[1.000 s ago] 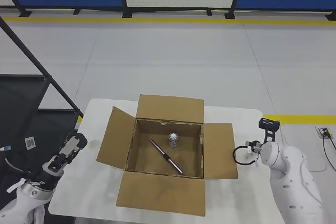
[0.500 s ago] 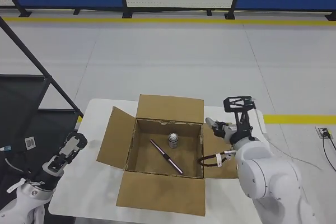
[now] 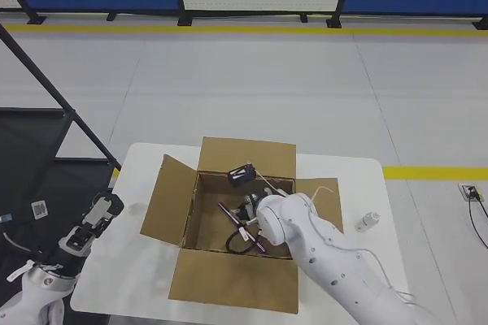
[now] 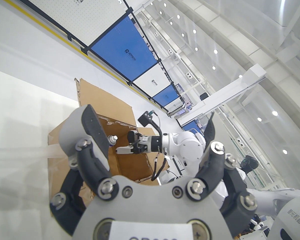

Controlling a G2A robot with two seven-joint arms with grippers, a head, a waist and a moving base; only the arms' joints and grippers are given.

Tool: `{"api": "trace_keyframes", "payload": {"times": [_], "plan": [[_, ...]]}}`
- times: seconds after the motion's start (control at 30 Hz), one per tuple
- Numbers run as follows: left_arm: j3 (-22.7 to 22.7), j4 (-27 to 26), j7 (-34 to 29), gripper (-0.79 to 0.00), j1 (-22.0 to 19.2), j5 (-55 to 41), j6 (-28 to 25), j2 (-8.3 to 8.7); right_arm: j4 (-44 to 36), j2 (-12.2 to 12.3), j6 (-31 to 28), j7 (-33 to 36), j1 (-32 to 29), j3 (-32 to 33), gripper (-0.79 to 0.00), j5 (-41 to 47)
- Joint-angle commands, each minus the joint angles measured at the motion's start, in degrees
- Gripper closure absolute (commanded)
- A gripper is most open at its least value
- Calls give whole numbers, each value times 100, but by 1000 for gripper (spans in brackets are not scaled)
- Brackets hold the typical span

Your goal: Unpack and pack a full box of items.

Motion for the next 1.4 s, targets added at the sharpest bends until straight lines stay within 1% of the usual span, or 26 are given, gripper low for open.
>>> {"api": "trace_keyframes", "payload": {"times": [0.0, 0.13, 0.27, 0.3, 0.33, 0.37, 0.47, 0.6, 0.73, 0.8, 0.9, 1.03, 1.27, 1.37], "plan": [[5, -1, 2, -785, -1, 7, 4, 1, 427, -86, 46, -164, 98, -69, -785, 130], [5, -1, 2, -785, -1, 7, 4, 1, 1060, -225, 18, -639, 252, -72, -785, 407], [5, -1, 2, -785, -1, 7, 4, 1, 1525, -335, -124, -1005, 359, -70, -785, 616], [5, -1, 2, -785, -1, 7, 4, 1, 1616, -362, -161, -1073, 386, -79, -690, 651], [5, -1, 2, -785, -1, 7, 4, 1, 1702, -389, -187, -1122, 407, -85, -385, 696], [5, -1, 2, -785, -1, 7, 4, 1, 1778, -416, -207, -1156, 432, -94, -326, 731], [5, -1, 2, -785, -1, 7, 4, 1, 1962, -491, -159, -1249, 504, -122, 0, 770], [5, -1, 2, -785, -1, 7, 4, 1, 2067, -556, -176, -1287, 568, -126, 0, 779], [5, -1, 2, -785, -1, 7, 4, 1, 1993, -560, -144, -1263, 547, -75, 0, 681], [5, -1, 2, -785, -1, 7, 4, 1, 1799, -537, -105, -1224, 487, -35, 0, 570], [5, -1, 2, -785, -1, 7, 4, 1, 1201, -450, -5, -1075, 273, 71, 0, 292], [5, -1, 2, -785, -1, 7, 4, 1, -278, -223, 181, -688, -308, 378, 0, -364], [5, -1, 2, -785, -1, 7, 4, 1, -3731, 236, 304, 413, -1900, 1299, 0, -2121], [5, -1, 2, -785, -1, 7, 4, 1, -4907, 356, 338, 798, -2494, 1748, 0, -2964]]}}
